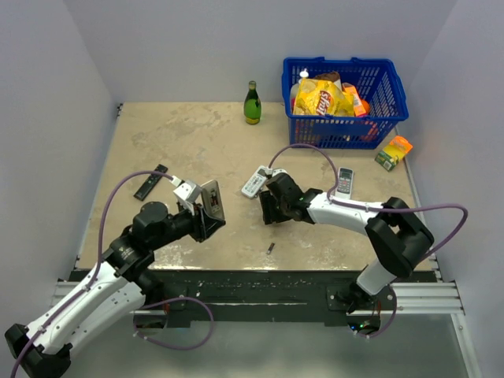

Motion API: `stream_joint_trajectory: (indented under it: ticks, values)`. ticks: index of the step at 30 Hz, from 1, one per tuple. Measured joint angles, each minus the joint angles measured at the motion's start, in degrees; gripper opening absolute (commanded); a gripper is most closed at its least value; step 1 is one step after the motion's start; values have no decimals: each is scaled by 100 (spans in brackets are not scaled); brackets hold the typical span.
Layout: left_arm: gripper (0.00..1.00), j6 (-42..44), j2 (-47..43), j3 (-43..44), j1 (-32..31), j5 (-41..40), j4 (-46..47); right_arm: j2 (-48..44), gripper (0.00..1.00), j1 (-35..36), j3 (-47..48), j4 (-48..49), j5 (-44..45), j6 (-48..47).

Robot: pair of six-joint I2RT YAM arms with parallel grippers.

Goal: Load the batteries into the remote control
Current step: Pick up the battery cover at the center of the board.

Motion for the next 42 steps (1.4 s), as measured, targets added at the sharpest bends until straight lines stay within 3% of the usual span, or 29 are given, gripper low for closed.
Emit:
stream_joint_trajectory:
  ticks: [7,18,29,42]
  values:
    - [0,240,-155,92,0,-321,-262,391,57,0,181,-13,44,4]
    - [0,271,-195,92,0,-501,-442,780,66,0,562,173,-129,-282]
    - [0,271,-234,92,0,-538,-442,409,62,-44,953,-11,199,-717]
    - [0,267,-286,92,7,-538,-442,874,59,-144,1021,-223,411,369]
